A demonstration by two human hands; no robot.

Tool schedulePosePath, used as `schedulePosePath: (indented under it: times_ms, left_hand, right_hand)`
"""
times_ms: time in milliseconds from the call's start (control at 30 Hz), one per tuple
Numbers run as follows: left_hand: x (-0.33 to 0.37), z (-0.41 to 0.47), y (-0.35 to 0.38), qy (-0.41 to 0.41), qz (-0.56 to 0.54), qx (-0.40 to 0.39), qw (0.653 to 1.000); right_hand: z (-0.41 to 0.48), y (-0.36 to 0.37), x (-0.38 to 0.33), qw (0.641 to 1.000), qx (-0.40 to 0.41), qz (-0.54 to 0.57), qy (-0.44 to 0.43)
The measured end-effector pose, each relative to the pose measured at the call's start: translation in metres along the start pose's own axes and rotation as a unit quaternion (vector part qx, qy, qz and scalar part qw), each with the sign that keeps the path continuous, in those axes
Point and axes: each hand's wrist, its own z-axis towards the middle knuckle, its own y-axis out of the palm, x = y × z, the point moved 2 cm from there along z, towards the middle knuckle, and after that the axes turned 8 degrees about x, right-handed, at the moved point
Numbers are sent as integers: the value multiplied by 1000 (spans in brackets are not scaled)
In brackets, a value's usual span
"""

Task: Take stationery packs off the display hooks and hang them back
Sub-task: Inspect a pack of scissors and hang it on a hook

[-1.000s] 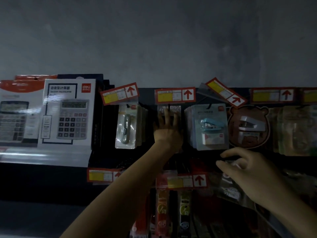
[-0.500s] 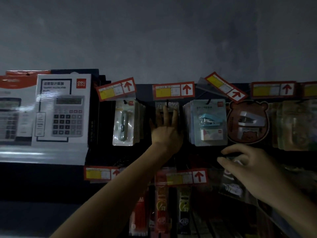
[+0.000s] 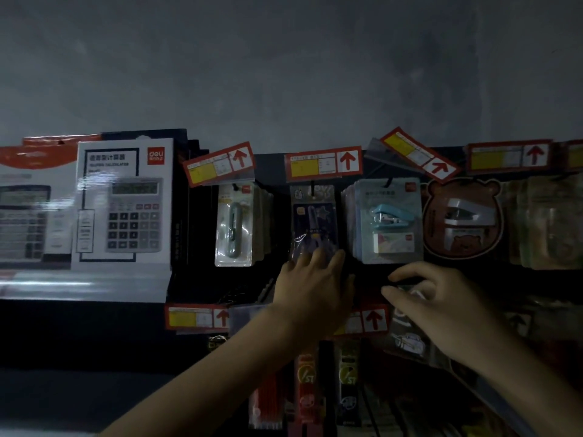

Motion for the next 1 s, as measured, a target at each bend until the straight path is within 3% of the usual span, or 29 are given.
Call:
schedulePosePath:
  times_ms: [200,333,433,500,567,800,933,1000]
  left_hand:
    - [1,-7,1,1,38,32,999]
    - [7,-38,-21,2,-102,137,985]
    - [8,-76,-34,-46,-339,167,925]
    - [11,-96,-41,-64,-484,137,862]
    - [12,-110,-44,-78,-554,101,822]
    - [-13,-130,-44,-105,-553,108,819]
    - [-41,-135,-44,-167,-591,164,772]
    - [-57,-137,-45,-201,-604,191,747]
  right_hand:
    - [-3,8,-10,998,11,54,-16]
    - [-10,7,-25,984,73,161,-4]
    - [-14,23,-41,973,81,211,43]
    - [-14,42,-49,969,69,224,75]
    - [-13,59,-62,962,47,245,111]
    - [-12,99,-95,893,-12,389,225]
    - [-21,99,-94,905,-90,368,194]
    - [-24,90,-89,942,-118,290,119]
